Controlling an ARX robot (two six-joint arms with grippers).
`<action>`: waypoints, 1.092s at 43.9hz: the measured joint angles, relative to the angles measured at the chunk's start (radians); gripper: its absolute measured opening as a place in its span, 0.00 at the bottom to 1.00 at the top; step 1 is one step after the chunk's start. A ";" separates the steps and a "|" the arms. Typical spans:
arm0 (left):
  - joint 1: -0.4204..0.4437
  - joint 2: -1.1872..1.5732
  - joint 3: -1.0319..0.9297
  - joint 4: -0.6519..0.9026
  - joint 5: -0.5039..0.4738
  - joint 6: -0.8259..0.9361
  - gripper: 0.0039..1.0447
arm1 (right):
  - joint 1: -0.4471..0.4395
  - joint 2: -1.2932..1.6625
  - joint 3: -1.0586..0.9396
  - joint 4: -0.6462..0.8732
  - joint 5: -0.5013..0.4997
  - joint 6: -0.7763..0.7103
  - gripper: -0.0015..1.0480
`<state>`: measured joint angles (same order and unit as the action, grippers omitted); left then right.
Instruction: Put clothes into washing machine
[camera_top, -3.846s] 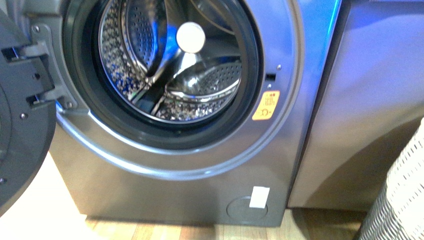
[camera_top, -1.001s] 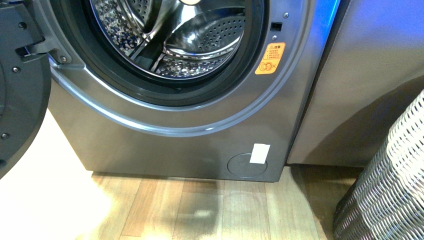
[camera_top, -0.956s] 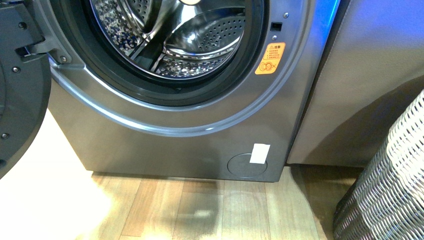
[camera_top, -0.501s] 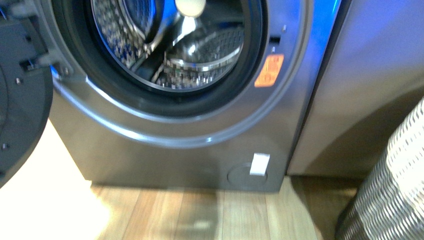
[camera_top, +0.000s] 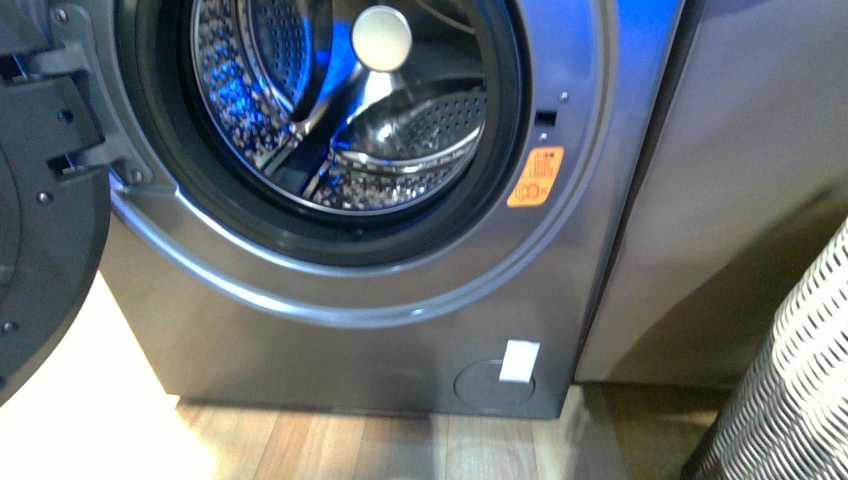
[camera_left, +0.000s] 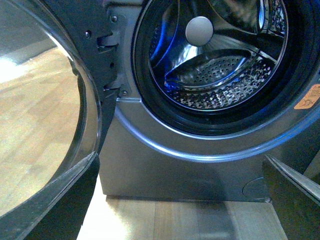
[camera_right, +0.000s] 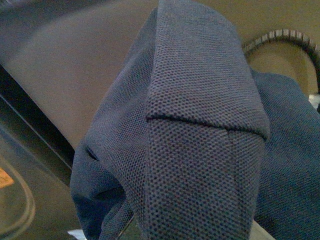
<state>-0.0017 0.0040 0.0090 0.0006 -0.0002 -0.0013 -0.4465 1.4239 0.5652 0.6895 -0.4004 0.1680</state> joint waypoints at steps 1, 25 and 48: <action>0.000 0.000 0.000 0.000 0.000 0.000 0.94 | 0.005 -0.032 0.012 -0.019 0.001 0.003 0.11; 0.000 0.000 0.000 0.000 0.000 0.000 0.94 | 0.229 -0.332 0.372 -0.316 0.085 0.005 0.11; 0.000 0.000 0.000 0.000 0.000 0.000 0.94 | 0.628 -0.219 0.868 -0.558 0.215 -0.093 0.11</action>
<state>-0.0017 0.0040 0.0090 0.0006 0.0002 -0.0017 0.1814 1.2053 1.4330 0.1310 -0.1856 0.0746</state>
